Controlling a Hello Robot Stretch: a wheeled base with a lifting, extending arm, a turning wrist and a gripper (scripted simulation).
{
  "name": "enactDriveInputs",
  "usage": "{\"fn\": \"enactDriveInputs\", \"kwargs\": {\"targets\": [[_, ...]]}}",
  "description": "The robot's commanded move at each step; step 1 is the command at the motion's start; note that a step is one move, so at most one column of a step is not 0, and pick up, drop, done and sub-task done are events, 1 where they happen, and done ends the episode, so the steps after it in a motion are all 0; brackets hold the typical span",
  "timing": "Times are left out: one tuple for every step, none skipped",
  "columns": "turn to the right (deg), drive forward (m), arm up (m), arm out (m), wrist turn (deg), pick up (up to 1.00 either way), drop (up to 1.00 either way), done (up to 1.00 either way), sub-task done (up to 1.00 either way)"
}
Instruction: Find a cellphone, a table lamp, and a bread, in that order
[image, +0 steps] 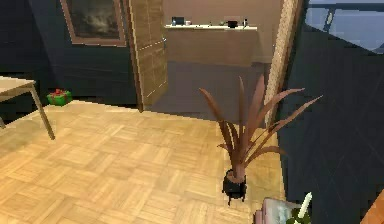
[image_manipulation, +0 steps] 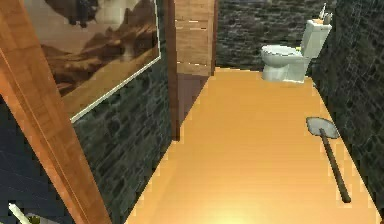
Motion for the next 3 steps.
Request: {"fn": "enactDriveInputs", "kwargs": {"targets": [[-30.0, 0.0, 0.0, 0.0, 0.0, 0.0, 0.0, 0.0, 0.0], [0.0, 0.3, 0.0, 0.0, 0.0, 0.0, 0.0, 0.0, 0.0], [-45.0, 0.0, 0.0, 0.0, 0.0, 0.0, 0.0, 0.0, 0.0]]}}
